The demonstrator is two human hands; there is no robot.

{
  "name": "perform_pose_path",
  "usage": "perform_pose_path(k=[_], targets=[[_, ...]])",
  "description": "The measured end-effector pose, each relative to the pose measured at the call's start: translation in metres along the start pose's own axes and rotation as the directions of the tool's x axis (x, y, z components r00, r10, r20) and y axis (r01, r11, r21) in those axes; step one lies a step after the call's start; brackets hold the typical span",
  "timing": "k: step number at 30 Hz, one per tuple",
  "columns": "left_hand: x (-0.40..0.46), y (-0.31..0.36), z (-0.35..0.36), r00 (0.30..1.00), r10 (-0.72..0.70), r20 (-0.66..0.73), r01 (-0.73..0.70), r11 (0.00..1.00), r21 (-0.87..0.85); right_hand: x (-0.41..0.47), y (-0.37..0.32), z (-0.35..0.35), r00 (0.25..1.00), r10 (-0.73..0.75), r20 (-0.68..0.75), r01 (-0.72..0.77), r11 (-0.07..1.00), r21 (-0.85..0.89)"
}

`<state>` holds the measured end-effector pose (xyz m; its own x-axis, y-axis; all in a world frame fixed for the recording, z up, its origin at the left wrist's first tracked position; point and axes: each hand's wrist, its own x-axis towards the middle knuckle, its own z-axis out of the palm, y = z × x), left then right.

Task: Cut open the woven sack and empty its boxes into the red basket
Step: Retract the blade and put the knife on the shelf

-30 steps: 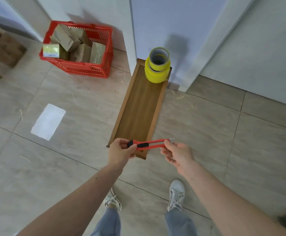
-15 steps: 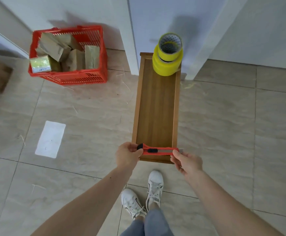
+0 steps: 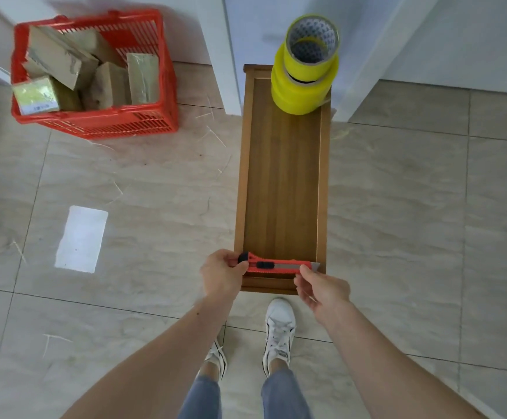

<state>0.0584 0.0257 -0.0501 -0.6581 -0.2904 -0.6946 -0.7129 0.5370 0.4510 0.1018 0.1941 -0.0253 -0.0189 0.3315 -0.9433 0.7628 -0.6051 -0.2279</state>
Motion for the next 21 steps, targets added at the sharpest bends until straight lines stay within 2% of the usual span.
perform_pose_path(k=[9,21], targets=[[0.01,-0.007,0.002,1.0,0.017,0.017,-0.018,0.999,0.049,0.005,0.009,0.008,0.993,0.057,-0.103,-0.053,0.997,0.047],[0.018,-0.005,-0.003,0.998,-0.028,0.058,0.026,0.999,0.038,0.003,0.007,0.012,0.983,0.126,-0.132,-0.113,0.988,0.104]])
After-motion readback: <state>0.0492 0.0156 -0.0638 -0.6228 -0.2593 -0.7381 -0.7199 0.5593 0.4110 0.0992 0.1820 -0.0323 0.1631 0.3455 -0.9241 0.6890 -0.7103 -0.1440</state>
